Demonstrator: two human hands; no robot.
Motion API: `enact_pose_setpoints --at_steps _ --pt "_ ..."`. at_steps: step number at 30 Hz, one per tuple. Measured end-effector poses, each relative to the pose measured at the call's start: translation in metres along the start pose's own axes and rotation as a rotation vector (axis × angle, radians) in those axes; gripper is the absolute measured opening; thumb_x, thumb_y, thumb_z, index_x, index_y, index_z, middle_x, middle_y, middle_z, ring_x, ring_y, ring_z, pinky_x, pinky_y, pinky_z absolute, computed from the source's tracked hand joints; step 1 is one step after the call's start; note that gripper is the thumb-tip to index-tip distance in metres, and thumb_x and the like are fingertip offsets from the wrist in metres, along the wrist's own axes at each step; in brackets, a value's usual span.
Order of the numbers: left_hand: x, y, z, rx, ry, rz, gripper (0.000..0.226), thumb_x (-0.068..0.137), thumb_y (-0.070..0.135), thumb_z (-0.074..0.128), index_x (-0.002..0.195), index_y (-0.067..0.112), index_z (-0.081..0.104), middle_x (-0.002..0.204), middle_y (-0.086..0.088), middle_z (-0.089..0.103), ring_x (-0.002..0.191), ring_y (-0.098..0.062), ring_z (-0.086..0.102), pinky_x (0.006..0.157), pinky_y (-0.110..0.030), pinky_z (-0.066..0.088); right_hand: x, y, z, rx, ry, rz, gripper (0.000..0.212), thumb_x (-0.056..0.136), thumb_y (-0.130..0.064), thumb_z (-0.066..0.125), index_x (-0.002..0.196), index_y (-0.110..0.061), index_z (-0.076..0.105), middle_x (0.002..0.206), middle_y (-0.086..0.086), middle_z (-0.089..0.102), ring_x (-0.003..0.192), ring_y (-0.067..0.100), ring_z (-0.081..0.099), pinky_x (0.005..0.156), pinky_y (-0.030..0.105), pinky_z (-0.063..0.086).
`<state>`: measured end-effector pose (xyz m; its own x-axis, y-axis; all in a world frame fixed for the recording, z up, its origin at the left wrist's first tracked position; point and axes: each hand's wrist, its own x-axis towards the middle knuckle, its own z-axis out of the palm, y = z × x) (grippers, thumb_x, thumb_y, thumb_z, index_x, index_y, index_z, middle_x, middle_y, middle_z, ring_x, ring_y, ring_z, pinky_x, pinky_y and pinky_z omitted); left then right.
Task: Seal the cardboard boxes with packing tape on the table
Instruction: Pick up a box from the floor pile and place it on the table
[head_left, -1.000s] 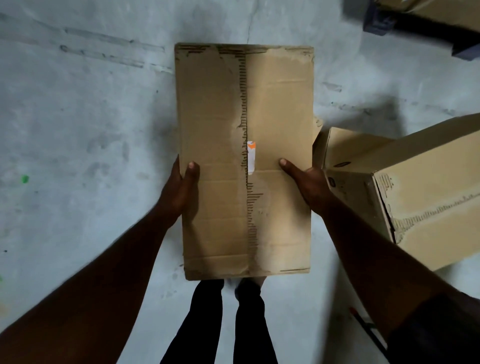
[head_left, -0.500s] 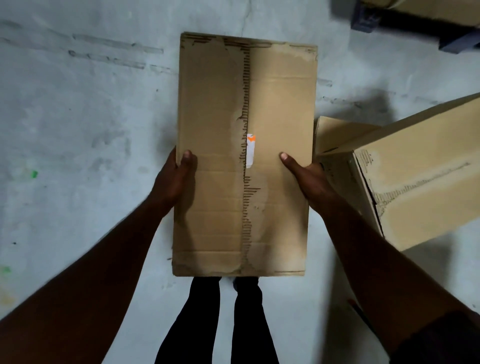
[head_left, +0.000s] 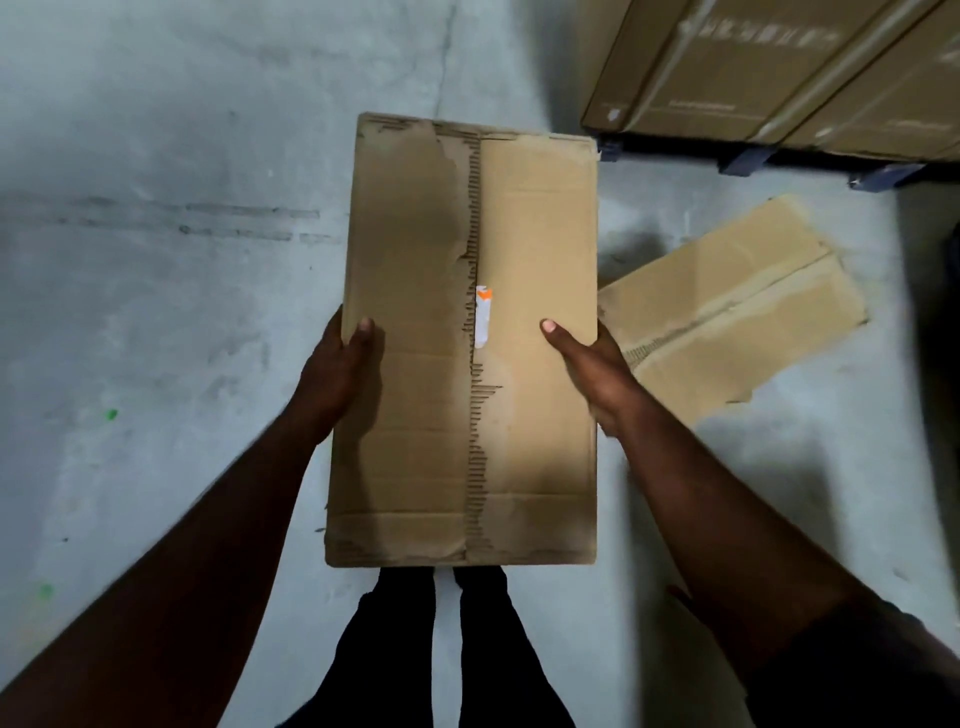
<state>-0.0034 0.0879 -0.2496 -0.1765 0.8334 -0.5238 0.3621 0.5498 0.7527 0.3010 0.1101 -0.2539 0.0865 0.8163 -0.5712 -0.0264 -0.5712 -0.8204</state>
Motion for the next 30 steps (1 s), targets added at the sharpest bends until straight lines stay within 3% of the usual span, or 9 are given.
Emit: enact_pose_setpoints --at_steps 4,8,11,14,18,21,24,26,30 --pt "-0.052 0.038 -0.012 -0.023 -0.028 0.073 0.08 0.082 0.085 0.04 0.147 0.039 0.042 0.141 0.006 0.057 0.126 -0.021 0.056 0.109 -0.052 0.044 -0.056 -0.031 -0.017 0.045 0.02 0.0 0.043 0.09 -0.031 0.076 0.129 -0.018 0.064 0.114 -0.002 0.075 0.104 0.015 0.072 0.093 0.039 0.058" --pt "-0.103 0.064 -0.022 -0.039 -0.076 0.136 0.079 0.083 0.082 0.043 0.147 0.037 0.043 0.14 0.007 0.058 0.125 -0.018 0.056 0.11 -0.049 0.044 -0.115 -0.05 -0.035 0.097 0.018 -0.016 0.047 0.087 -0.036 0.078 0.128 -0.015 0.065 0.115 0.003 0.075 0.107 0.021 0.072 0.099 0.052 0.054" --pt "-0.142 0.073 -0.023 -0.065 -0.125 0.176 0.074 0.085 0.074 0.047 0.144 0.029 0.047 0.13 0.002 0.064 0.116 -0.02 0.062 0.104 -0.049 0.049 -0.164 -0.052 -0.048 0.135 0.058 -0.049 0.062 0.076 -0.044 0.082 0.128 -0.014 0.066 0.118 0.003 0.075 0.111 0.021 0.07 0.104 0.049 0.051" --pt "-0.179 0.069 -0.019 -0.071 -0.176 0.207 0.06 0.09 0.071 0.05 0.131 0.027 0.056 0.114 0.0 0.07 0.104 -0.024 0.068 0.097 -0.054 0.053 -0.212 -0.04 -0.061 0.182 0.087 -0.092 0.055 0.081 -0.034 0.08 0.129 -0.009 0.066 0.122 0.007 0.073 0.116 0.024 0.068 0.109 0.048 0.047" --pt "-0.226 0.064 -0.004 -0.118 -0.286 0.204 0.054 0.095 0.062 0.052 0.136 0.026 0.054 0.122 0.002 0.068 0.112 -0.021 0.065 0.098 -0.047 0.054 -0.288 -0.018 -0.083 0.222 0.154 -0.099 0.047 0.085 -0.028 0.079 0.127 -0.009 0.067 0.122 0.009 0.072 0.117 0.026 0.067 0.111 0.049 0.046" --pt "-0.264 0.076 0.014 -0.148 -0.362 0.194 0.043 0.103 0.05 0.047 0.134 0.023 0.057 0.117 0.004 0.069 0.107 -0.017 0.066 0.087 -0.034 0.055 -0.352 -0.01 -0.105 0.275 0.23 -0.1 0.043 0.091 -0.022 0.074 0.13 -0.006 0.065 0.125 0.011 0.071 0.118 0.028 0.067 0.11 0.048 0.047" --pt "-0.304 0.095 0.038 -0.089 -0.453 0.251 0.047 0.102 0.049 0.048 0.138 0.021 0.057 0.124 0.0 0.069 0.113 -0.023 0.066 0.097 -0.04 0.052 -0.418 -0.006 -0.134 0.336 0.271 -0.096 0.039 0.098 -0.019 0.064 0.134 -0.002 0.062 0.129 0.014 0.067 0.119 0.029 0.065 0.105 0.041 0.05" --pt "-0.333 0.114 0.058 -0.089 -0.516 0.277 0.038 0.104 0.042 0.048 0.132 0.018 0.06 0.116 -0.002 0.072 0.105 -0.021 0.069 0.089 -0.035 0.055 -0.462 -0.006 -0.157 0.383 0.289 -0.133 0.038 0.099 -0.018 0.062 0.134 -0.002 0.062 0.128 0.015 0.068 0.116 0.029 0.067 0.101 0.037 0.054" --pt "-0.386 0.153 0.102 -0.048 -0.645 0.33 0.04 0.102 0.043 0.05 0.133 0.019 0.06 0.115 -0.005 0.074 0.106 -0.027 0.07 0.092 -0.042 0.055 -0.53 -0.006 -0.206 0.471 0.394 -0.183 0.037 0.099 -0.017 0.062 0.132 -0.001 0.062 0.129 0.017 0.067 0.117 0.031 0.066 0.105 0.042 0.05"
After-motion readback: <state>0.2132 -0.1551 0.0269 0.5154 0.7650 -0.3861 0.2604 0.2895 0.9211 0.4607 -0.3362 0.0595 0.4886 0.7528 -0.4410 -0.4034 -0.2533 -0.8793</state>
